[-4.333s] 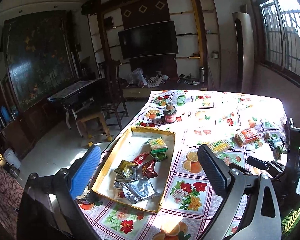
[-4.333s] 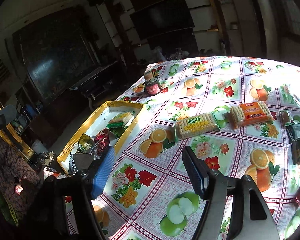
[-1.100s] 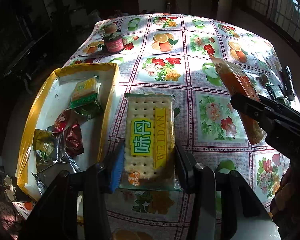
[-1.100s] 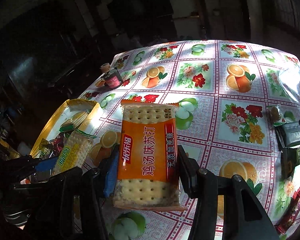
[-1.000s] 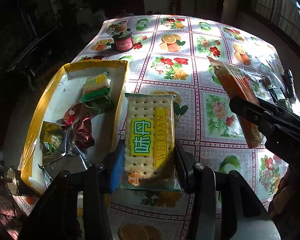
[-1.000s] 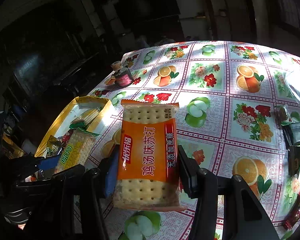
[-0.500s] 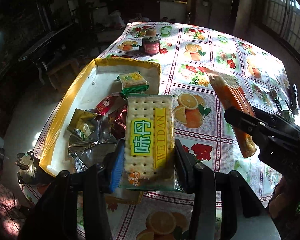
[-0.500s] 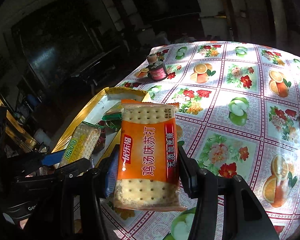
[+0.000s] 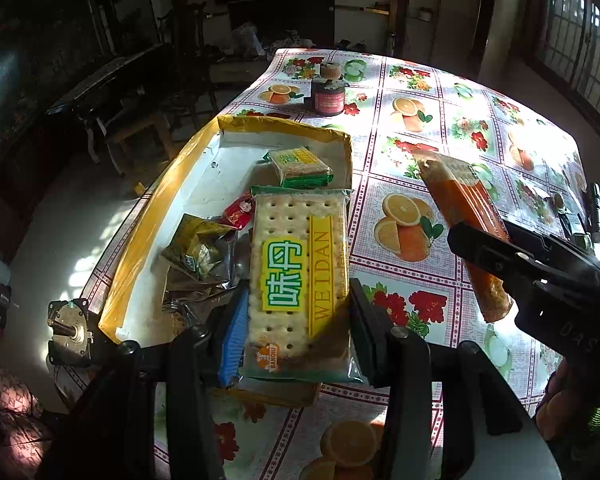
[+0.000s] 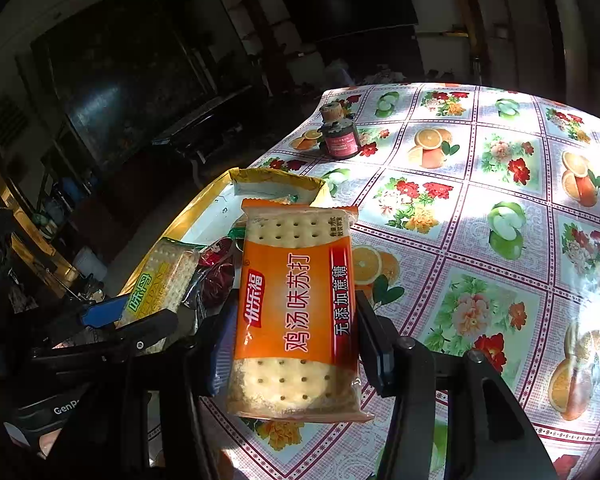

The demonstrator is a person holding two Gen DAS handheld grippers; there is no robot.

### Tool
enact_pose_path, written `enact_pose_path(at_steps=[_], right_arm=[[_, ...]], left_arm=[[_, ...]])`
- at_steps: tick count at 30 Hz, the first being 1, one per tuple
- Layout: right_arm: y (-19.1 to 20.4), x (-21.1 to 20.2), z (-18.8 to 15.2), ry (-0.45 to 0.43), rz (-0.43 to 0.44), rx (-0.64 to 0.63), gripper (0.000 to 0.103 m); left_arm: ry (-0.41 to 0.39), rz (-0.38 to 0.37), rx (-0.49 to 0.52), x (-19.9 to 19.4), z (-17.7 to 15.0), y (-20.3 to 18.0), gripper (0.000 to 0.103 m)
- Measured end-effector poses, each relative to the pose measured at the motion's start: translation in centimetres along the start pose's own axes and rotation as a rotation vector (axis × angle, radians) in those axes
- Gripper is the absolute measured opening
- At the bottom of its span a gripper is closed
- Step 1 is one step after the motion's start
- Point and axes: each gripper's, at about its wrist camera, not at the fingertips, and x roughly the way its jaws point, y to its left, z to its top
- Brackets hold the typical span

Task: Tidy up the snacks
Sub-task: 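Carry the WEIDAN pack with the left tool while the right tool carries the orange pack over the tray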

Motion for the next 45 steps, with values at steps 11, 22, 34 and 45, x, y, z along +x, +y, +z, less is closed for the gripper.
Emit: enact_pose_path(at_steps=[11, 22, 34, 45], right_arm=[[1.7, 1.6, 0.6, 0.025, 0.038, -0.024, 0.053], [4.4, 4.4, 2.6, 0.039, 0.083, -0.067, 0.053], [5.2, 10.0, 5.3, 0.069, 0.069, -0.074, 0.053], [5.7, 12.6, 5.8, 0.089, 0.028, -0.11, 0.053]], left_arm=[[0.004, 0.03, -0.038, 0.5, 0.2, 2.3, 0.048], [0.005, 0.046, -0.088, 1.5, 0.7, 5.1, 0.048], [0.053, 0.048, -0.138, 5.0, 2.4, 7.8, 0.048], [0.051, 0.06, -0.122, 6.5, 3.5, 7.6, 0.048]])
